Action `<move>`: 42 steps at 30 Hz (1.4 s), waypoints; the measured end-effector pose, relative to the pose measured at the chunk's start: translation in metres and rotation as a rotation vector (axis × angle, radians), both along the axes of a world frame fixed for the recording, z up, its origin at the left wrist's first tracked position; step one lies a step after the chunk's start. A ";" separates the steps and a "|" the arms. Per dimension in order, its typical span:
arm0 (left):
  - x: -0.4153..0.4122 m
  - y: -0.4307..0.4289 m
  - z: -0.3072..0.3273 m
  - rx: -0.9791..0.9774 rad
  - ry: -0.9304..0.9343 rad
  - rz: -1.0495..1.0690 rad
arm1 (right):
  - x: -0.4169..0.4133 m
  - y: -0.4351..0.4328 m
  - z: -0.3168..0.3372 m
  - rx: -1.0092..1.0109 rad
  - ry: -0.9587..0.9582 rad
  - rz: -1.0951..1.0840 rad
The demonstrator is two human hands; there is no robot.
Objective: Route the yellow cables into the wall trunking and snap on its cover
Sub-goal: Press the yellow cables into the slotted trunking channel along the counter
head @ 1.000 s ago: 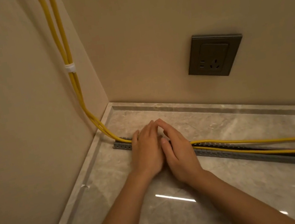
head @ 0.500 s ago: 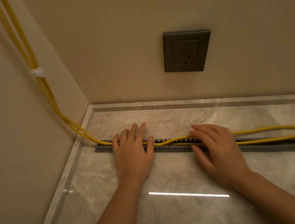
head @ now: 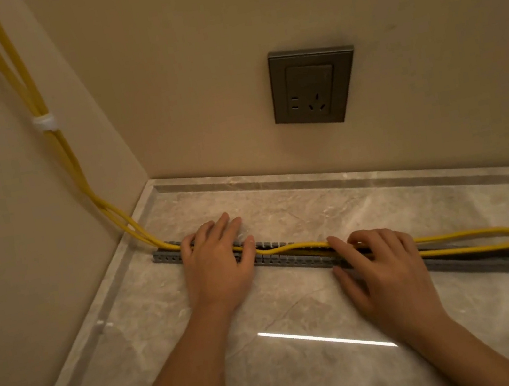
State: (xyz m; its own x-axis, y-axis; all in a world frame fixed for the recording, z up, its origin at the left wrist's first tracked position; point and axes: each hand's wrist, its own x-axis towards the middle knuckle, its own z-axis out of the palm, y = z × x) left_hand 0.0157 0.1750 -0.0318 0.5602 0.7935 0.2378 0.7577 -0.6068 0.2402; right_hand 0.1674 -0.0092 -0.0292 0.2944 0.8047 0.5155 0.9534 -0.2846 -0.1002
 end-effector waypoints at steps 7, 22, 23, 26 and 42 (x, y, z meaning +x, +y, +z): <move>0.001 0.000 0.000 -0.006 -0.018 0.019 | -0.001 -0.001 -0.004 0.010 -0.042 0.065; 0.002 0.000 0.000 0.024 0.024 -0.041 | -0.009 -0.008 0.005 0.082 0.157 -0.005; 0.002 0.000 0.001 0.036 0.022 -0.050 | -0.008 -0.009 0.004 0.097 0.174 -0.008; 0.002 -0.006 0.005 0.147 0.023 -0.153 | -0.008 -0.013 0.004 0.118 0.295 -0.023; 0.107 -0.148 -0.002 -0.123 -0.153 -0.253 | 0.017 -0.085 0.022 0.083 0.340 -0.046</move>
State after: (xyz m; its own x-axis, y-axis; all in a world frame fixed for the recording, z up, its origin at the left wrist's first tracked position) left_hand 0.1228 0.0269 -0.0336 0.7087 0.6613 0.2457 0.5356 -0.7311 0.4227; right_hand 0.1848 -0.0937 -0.0077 0.4953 0.7460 0.4451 0.8480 -0.3041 -0.4341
